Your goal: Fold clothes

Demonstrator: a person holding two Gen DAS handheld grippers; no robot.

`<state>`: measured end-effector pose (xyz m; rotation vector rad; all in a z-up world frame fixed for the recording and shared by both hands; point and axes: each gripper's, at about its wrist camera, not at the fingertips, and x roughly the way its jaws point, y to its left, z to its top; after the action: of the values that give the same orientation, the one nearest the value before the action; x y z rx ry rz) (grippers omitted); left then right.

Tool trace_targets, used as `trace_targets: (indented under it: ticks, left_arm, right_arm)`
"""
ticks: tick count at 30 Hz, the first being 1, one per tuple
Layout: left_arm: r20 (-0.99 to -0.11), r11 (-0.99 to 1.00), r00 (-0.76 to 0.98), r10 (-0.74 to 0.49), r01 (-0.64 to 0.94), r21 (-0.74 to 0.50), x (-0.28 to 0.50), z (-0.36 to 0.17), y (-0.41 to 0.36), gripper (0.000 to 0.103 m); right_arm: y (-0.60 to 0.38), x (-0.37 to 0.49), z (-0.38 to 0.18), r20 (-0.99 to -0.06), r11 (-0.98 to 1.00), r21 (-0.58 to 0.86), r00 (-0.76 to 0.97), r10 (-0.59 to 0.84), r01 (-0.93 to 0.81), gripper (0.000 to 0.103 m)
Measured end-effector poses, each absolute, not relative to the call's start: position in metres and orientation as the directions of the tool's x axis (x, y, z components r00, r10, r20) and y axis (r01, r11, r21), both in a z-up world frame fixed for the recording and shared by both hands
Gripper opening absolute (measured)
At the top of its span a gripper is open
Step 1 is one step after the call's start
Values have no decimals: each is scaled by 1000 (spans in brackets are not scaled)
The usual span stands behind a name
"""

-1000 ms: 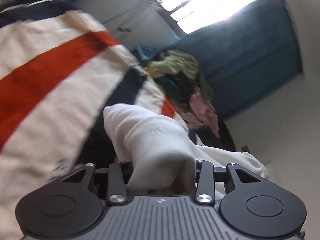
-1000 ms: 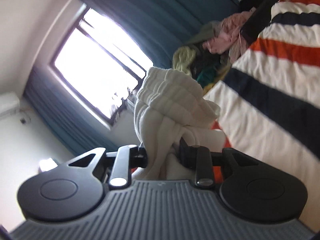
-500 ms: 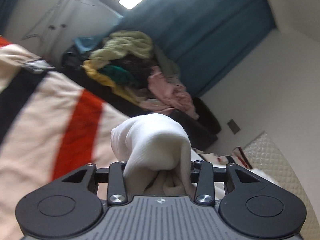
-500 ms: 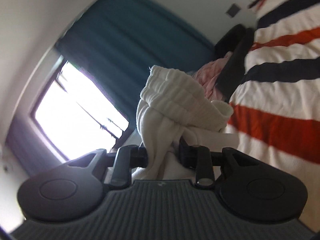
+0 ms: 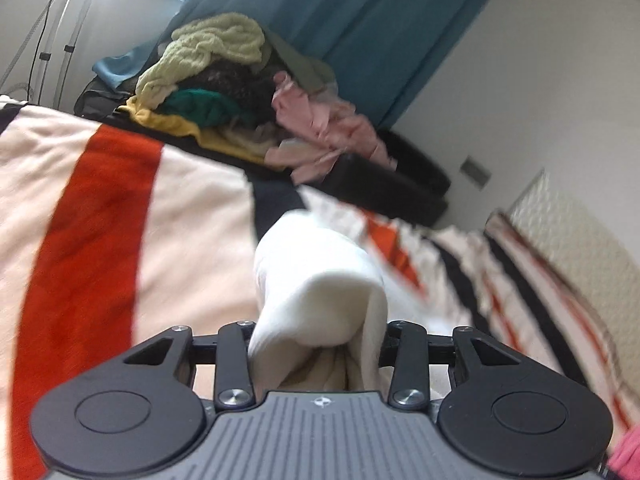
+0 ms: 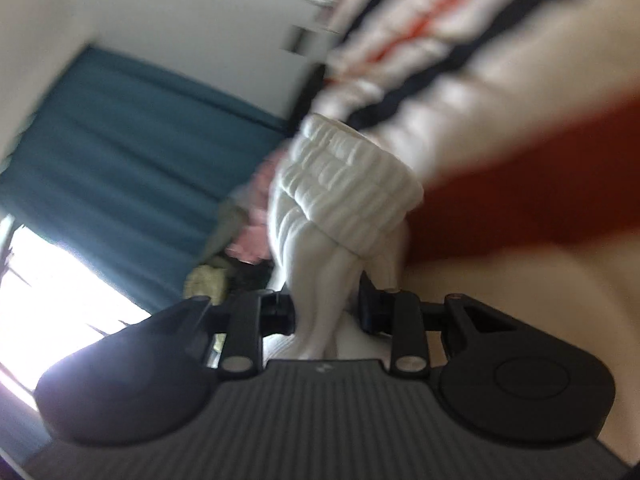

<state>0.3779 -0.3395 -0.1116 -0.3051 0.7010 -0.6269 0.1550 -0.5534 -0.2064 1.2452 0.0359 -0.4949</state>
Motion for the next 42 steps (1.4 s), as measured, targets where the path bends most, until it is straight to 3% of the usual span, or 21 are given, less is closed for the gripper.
trace_targets:
  ticks: [7, 13, 16, 21, 26, 29, 32, 35, 39, 42]
  left_arm:
    - [-563, 806, 576, -592, 433, -404, 345, -104, -310, 51]
    - [-515, 799, 613, -599, 505, -328, 289, -38, -285, 57]
    - [-484, 795, 636, -601, 539, -280, 258, -3, -277, 59]
    - [-400, 770, 660, -636, 577, -274, 197, 60, -259, 79]
    - [-368, 757, 668, -646, 623, -198, 126, 123, -238, 80]
    - [-336, 750, 679, -653, 641, -164, 87, 152, -220, 89]
    - [-317, 747, 687, -653, 653, -123, 49, 172, -204, 91]
    - [-319, 749, 693, -646, 656, -91, 16, 183, -191, 99]
    - [-305, 742, 694, -652, 667, -70, -23, 188, -171, 103]
    - [-322, 732, 678, -661, 677, -77, -35, 180, -158, 103]
  right_arm:
    - [-557, 125, -211, -446, 149, 864, 868, -217, 481, 39]
    - [-527, 82, -159, -503, 373, 759, 844, -186, 534, 39]
    - [-513, 63, -124, -476, 500, 707, 860, -186, 500, 39]
    - [-493, 30, -53, -408, 660, 609, 887, -216, 441, 39]
    - [-466, -10, -1, -340, 736, 559, 915, -217, 382, 39]
    - [-449, -34, 27, -301, 777, 526, 931, -209, 345, 39]
    - [-432, -58, 56, -262, 816, 490, 945, -197, 307, 39]
    - [-417, -78, 69, -248, 835, 460, 947, -206, 302, 54]
    - [-401, -98, 74, -225, 858, 418, 949, -221, 298, 87]
    - [-390, -108, 69, -218, 873, 379, 946, -239, 308, 85]
